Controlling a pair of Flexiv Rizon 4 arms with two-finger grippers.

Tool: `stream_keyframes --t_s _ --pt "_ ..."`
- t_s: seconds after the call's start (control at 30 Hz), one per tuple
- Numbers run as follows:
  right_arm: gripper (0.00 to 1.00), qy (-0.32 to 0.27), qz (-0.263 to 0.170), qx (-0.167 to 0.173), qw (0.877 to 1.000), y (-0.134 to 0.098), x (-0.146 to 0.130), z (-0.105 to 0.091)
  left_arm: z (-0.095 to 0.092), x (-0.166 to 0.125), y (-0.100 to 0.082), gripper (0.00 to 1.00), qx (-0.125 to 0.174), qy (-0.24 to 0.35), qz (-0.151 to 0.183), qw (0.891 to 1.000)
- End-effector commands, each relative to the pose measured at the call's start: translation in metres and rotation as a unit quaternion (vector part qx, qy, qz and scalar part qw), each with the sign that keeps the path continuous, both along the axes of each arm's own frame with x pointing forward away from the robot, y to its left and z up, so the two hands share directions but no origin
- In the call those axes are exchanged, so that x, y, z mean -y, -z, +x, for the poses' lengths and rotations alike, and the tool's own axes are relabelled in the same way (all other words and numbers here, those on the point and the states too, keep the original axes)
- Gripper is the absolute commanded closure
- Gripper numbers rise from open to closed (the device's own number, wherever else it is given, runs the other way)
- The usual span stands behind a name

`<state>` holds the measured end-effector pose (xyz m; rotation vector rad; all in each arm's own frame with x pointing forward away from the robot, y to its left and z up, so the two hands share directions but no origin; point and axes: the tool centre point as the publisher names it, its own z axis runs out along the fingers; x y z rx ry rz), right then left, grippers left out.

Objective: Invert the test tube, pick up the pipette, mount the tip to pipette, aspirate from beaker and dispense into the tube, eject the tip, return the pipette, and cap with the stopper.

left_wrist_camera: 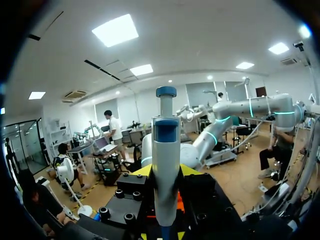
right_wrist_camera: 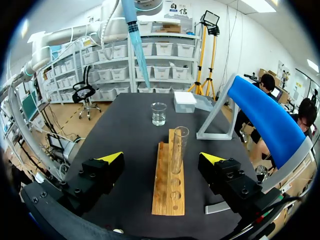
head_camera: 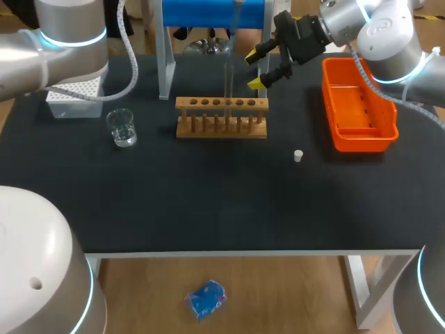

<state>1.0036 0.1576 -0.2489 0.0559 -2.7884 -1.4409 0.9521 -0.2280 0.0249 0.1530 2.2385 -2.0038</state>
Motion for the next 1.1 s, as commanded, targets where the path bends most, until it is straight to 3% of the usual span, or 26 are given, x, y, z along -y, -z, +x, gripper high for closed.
stream_keyframes --t_s 0.03,0.57,1.1 --pt "0.00 -0.001 -0.001 0.000 1.000 0.000 0.000 0.000 0.000 -0.001 -0.001 1.00 0.000 0.002 0.001 1.000" --pt "0.00 -0.001 -0.001 0.000 1.000 0.000 0.000 0.000 0.002 -0.002 0.000 1.00 -0.001 0.006 0.003 1.000" --pt "0.00 -0.001 -0.001 0.000 1.000 0.000 0.000 0.000 0.041 0.000 0.014 1.00 -0.001 0.014 -0.014 1.000"
